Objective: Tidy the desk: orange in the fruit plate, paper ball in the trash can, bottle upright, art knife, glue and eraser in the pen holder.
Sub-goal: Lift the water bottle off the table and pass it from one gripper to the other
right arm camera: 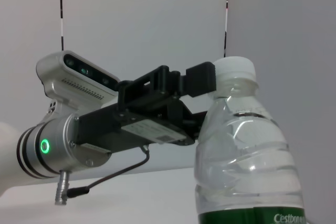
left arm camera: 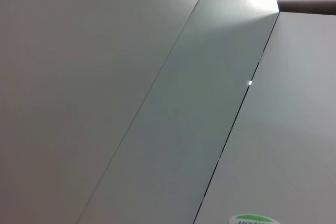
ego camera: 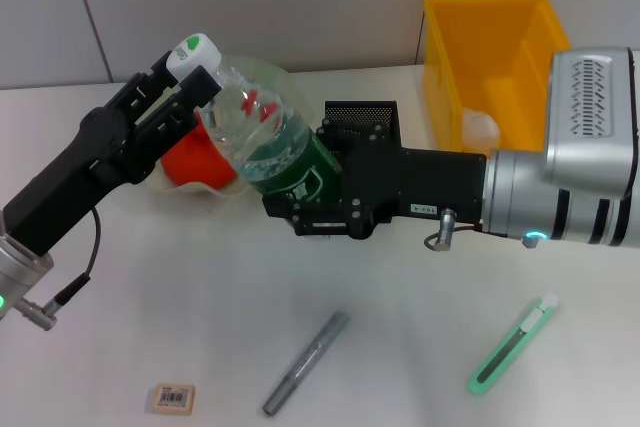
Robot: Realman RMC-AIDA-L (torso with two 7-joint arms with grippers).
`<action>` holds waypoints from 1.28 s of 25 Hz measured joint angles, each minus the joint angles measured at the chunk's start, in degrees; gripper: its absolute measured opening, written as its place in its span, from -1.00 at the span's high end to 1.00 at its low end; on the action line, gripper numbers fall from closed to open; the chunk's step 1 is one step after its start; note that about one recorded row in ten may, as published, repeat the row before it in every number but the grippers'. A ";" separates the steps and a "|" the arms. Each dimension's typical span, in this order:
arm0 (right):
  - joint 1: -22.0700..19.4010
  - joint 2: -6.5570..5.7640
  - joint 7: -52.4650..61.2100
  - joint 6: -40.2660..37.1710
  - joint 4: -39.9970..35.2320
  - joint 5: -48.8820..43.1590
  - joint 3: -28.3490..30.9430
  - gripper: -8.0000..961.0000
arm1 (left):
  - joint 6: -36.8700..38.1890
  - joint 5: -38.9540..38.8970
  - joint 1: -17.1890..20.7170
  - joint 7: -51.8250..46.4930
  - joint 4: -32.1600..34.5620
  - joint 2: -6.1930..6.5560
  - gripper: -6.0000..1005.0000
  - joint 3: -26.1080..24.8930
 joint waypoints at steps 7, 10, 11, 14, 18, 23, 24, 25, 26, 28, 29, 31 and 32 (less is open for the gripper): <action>0.63 0.02 -0.03 0.37 0.03 0.07 -1.45 -0.60 | -0.04 0.00 -0.71 -0.01 -0.76 0.00 -0.53 0.20; 0.72 0.02 -0.04 0.47 0.06 0.08 -1.63 -0.60 | 0.01 0.00 -0.98 -0.01 -0.83 0.00 -0.53 0.21; 0.74 0.02 -0.05 0.48 0.06 0.09 -1.65 -0.60 | 0.05 0.00 -1.03 -0.01 -0.85 0.00 -0.53 0.21; 0.80 0.02 -0.06 0.50 0.06 0.12 -1.69 -0.60 | 0.18 0.00 -1.22 0.00 -0.85 0.00 -0.53 0.21; 0.81 0.02 -0.08 0.50 0.06 0.14 -1.69 -0.60 | 0.23 0.01 -1.53 0.27 -1.44 0.00 -0.53 0.21; 0.82 0.06 -0.08 0.50 0.06 0.21 -1.69 -0.60 | 0.12 0.01 -1.89 0.53 -2.18 0.00 -0.53 0.17; 0.82 0.06 -0.08 0.49 0.06 0.23 -1.69 -0.60 | 0.17 0.01 -1.92 0.56 -2.21 0.00 -0.53 0.17; 0.82 0.07 -0.08 0.50 0.06 0.25 -1.69 -0.60 | 0.24 0.01 -1.95 0.56 -2.22 0.00 -0.53 0.18; 0.82 0.08 -0.08 0.50 0.06 0.26 -1.69 -0.60 | 0.28 0.01 -1.96 0.56 -2.22 0.00 -0.53 0.19; 0.82 0.09 -0.08 0.49 0.06 0.26 -1.69 -0.60 | 0.36 0.01 -1.97 0.57 -2.24 0.00 -0.50 0.20; 0.82 0.10 -0.08 0.50 0.06 0.26 -1.69 -0.60 | 0.37 0.01 -1.98 0.58 -2.24 0.00 -0.48 0.20; 0.82 0.10 -0.08 0.50 0.06 0.26 -1.73 -0.60 | 0.45 0.01 -1.98 0.71 -2.24 0.00 -0.45 0.19; 0.82 0.10 -0.08 0.49 0.06 0.30 -1.84 -0.60 | 0.45 0.01 -1.98 0.71 -2.24 0.00 -0.39 0.19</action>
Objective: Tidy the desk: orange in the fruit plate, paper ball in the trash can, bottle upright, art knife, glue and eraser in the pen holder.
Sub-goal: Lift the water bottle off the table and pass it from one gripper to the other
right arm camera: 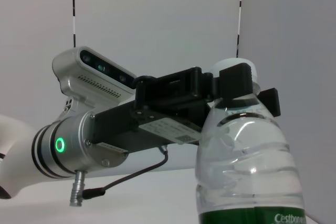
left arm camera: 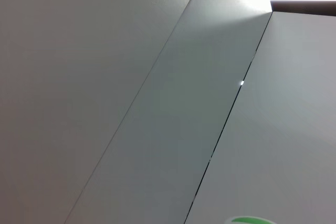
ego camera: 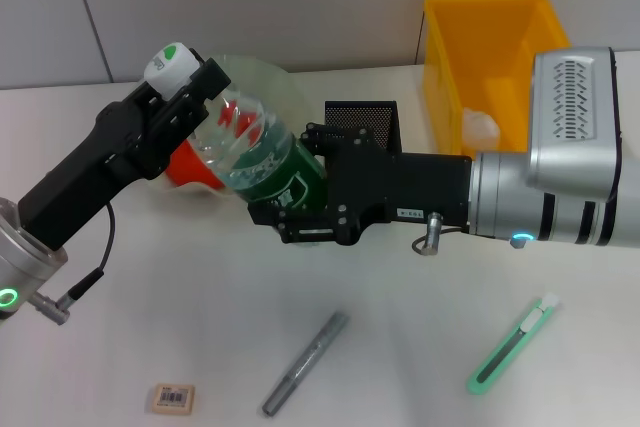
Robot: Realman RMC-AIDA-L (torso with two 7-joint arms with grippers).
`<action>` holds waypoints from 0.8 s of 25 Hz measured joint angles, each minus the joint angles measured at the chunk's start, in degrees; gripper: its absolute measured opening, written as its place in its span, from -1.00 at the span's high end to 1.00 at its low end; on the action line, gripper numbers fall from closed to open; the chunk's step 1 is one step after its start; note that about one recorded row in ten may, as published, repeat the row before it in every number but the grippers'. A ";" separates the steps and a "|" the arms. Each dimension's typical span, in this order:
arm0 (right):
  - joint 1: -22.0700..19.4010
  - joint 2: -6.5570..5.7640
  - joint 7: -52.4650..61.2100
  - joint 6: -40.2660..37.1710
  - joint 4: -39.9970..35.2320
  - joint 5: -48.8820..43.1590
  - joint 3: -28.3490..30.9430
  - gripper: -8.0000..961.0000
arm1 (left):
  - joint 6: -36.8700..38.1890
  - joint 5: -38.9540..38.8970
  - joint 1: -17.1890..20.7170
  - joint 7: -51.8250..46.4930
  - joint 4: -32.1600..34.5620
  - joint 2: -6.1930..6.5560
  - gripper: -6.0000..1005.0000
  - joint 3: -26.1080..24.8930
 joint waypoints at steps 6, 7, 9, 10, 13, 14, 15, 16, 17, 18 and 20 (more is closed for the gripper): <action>0.00 0.00 0.00 -0.05 0.00 0.61 -0.51 -0.60 | 0.29 0.00 0.00 0.38 0.00 0.00 0.00 -0.05; 0.00 0.01 -0.01 -0.13 0.00 0.65 -0.53 -0.60 | 0.84 0.00 0.00 0.81 0.00 0.00 0.07 -0.05; 0.00 0.01 -0.01 -0.18 0.01 0.71 -0.54 -0.60 | 1.35 0.01 0.00 1.22 -0.04 0.00 0.09 -0.08; 0.00 0.01 -0.10 -0.19 0.00 0.84 -0.55 -0.60 | 1.35 0.01 0.00 1.22 -0.04 0.00 0.11 -0.08; 0.00 0.01 -0.14 -0.17 -0.10 1.28 -0.56 -0.60 | 2.14 -0.02 0.00 1.93 -0.45 0.00 0.12 -0.31; 0.00 0.01 -0.14 -0.17 -0.12 1.32 -0.56 -0.60 | 2.56 -0.03 0.00 2.35 -0.67 0.00 0.12 -0.35; 0.00 0.01 -0.14 -0.18 -0.13 1.34 -0.56 -0.60 | 2.56 -0.03 0.00 2.35 -0.67 0.00 0.12 -0.35; 0.00 0.01 -0.13 -0.17 -0.13 1.35 -0.56 -0.60 | 2.56 -0.03 0.00 2.35 -0.67 0.00 0.12 -0.35; 0.00 0.00 -0.09 -0.15 -0.10 1.36 -0.60 -0.60 | 3.40 -0.03 -0.14 3.49 -1.29 0.00 0.12 -0.42; 0.00 0.00 -0.09 -0.15 -0.10 1.36 -0.60 -0.60 | 3.65 -0.03 -0.36 3.90 -1.73 0.00 0.12 -0.50; 0.10 0.00 0.07 -0.10 -0.11 1.36 -0.63 -0.60 | 3.65 -0.03 -0.36 3.90 -1.73 0.00 0.12 -0.50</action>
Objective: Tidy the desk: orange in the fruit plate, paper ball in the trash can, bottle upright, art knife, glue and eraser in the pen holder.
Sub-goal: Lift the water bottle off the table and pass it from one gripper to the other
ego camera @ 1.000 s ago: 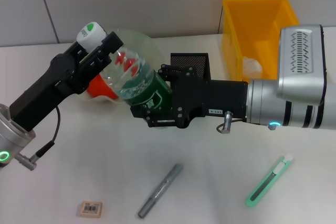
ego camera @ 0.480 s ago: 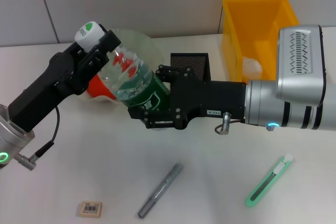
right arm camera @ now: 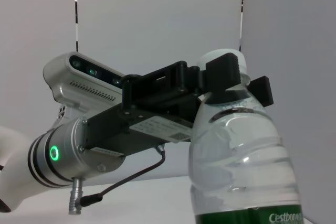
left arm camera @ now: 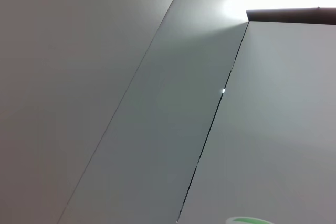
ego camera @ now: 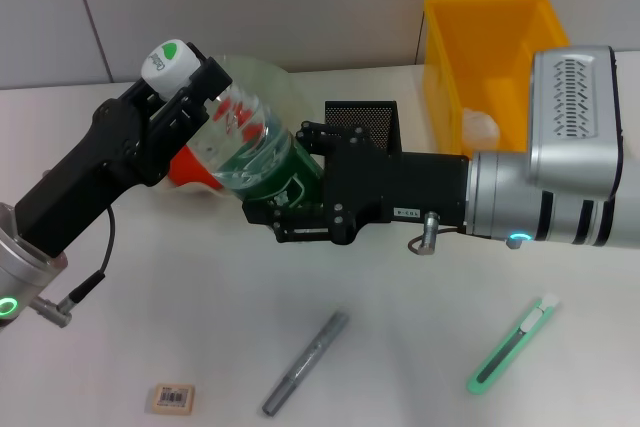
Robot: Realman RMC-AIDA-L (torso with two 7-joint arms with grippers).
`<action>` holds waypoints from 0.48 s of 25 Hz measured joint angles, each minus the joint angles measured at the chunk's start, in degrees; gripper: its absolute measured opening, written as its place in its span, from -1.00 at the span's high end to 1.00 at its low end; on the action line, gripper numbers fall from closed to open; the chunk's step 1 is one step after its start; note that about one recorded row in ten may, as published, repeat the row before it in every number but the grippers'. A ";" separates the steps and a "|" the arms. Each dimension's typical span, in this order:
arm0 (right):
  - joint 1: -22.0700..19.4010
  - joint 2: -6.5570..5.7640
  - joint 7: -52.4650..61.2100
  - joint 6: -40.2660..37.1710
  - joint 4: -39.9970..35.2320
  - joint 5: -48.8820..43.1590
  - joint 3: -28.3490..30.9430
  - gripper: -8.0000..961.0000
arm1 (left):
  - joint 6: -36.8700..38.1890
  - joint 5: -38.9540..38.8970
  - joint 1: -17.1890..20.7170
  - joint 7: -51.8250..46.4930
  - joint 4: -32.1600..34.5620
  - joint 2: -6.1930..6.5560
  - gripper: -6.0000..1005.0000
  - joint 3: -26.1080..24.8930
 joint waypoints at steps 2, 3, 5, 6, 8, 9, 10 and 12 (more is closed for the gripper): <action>0.32 0.00 0.18 0.07 -0.30 0.00 -0.01 -0.60 | 0.08 -0.02 -0.12 0.24 -0.27 0.00 0.12 -0.05; 0.32 0.00 0.18 0.07 -0.30 0.00 -0.01 -0.60 | 0.08 -0.09 -0.21 0.46 -0.42 -0.01 0.12 -0.10; 0.37 0.00 0.21 0.08 -0.38 0.00 -0.01 -0.60 | 0.08 -0.08 -0.23 0.46 -0.44 -0.01 0.12 -0.10; 0.37 0.00 0.24 0.10 -0.39 0.00 -0.08 -0.60 | 0.08 -0.08 -0.23 0.46 -0.44 -0.01 0.12 -0.10; 0.38 0.00 0.30 0.15 -0.40 0.00 -0.46 -0.60 | 0.08 -0.07 -0.24 0.46 -0.45 -0.01 0.12 -0.10; 0.39 0.00 0.32 0.19 -0.39 0.01 -0.79 -0.60 | 0.08 -0.07 -0.24 0.46 -0.45 -0.01 0.12 -0.10; 0.41 0.00 0.34 0.23 -0.38 0.04 -1.15 -0.60 | 0.08 0.05 -0.25 0.42 -0.64 -0.01 0.12 -0.09; 0.45 -0.01 0.44 0.33 -0.21 0.07 -1.81 -0.60 | 0.08 0.07 -0.27 0.41 -0.82 -0.01 0.12 -0.09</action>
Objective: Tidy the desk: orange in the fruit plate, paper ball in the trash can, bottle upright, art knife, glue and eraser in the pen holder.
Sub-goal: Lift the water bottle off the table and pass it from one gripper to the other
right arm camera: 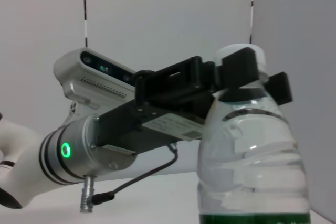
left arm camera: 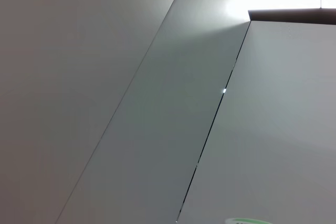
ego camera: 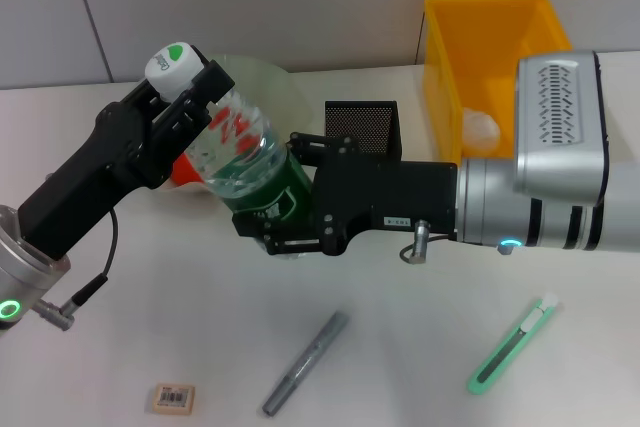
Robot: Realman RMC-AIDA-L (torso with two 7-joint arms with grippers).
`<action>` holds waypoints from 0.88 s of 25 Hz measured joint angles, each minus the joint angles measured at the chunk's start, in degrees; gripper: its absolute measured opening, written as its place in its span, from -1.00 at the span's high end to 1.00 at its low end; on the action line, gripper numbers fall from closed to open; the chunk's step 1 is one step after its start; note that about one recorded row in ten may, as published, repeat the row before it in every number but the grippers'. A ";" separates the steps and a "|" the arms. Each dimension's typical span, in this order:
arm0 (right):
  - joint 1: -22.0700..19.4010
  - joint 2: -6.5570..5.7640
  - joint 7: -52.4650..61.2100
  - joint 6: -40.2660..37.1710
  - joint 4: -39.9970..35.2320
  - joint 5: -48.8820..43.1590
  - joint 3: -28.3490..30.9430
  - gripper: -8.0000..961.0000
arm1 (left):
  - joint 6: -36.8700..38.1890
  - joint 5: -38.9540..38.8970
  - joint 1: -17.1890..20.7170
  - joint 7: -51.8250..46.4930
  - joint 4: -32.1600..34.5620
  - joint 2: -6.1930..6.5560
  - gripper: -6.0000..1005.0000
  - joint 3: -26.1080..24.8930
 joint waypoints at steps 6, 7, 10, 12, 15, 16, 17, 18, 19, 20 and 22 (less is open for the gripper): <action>0.07 0.01 0.14 -0.01 0.11 0.04 -0.25 -0.60 | -0.03 -0.07 -0.09 -0.02 -0.39 0.00 0.12 -0.01; 0.07 0.01 0.21 -0.01 0.12 0.05 -0.26 -0.60 | -0.05 -0.14 -0.09 -0.06 -0.39 0.00 0.12 -0.02; 0.10 0.01 0.59 -0.04 0.20 0.05 -0.25 -0.60 | -0.08 -0.37 0.03 -0.13 -0.40 0.00 0.12 -0.01; 0.30 -0.06 1.09 -0.03 0.21 0.04 -0.25 -0.60 | -0.14 -0.54 0.06 -0.13 -0.37 0.01 0.12 -0.03; 0.61 -0.16 1.42 0.16 0.00 0.04 -0.25 -0.60 | -0.23 -0.58 0.07 -0.14 -0.36 0.01 0.12 -0.03; 0.69 -0.19 1.44 0.25 -0.07 0.04 -0.25 -0.60 | -0.23 -0.58 0.07 -0.14 -0.36 0.01 0.12 -0.03; 0.69 -0.18 1.56 0.29 -0.08 0.05 -0.25 -0.60 | -0.26 -0.60 0.11 -0.17 -0.35 0.01 0.12 -0.02; 0.69 -0.19 1.68 0.31 -0.08 0.03 -0.25 -0.60 | -0.29 -0.62 0.13 -0.19 -0.35 0.01 0.12 -0.02; 0.69 -0.19 1.87 0.32 -0.08 -0.05 -0.24 -0.60 | -0.32 -0.63 0.16 -0.22 -0.35 0.01 0.12 -0.01; 0.69 -0.20 2.09 0.36 -0.08 -0.23 -0.23 -0.60 | -0.34 -0.63 0.18 -0.22 -0.35 0.01 0.12 -0.01; 0.69 -0.20 2.11 0.38 -0.07 -0.29 -0.22 -0.60 | -0.36 -0.64 0.22 -0.27 -0.35 0.00 0.12 0.00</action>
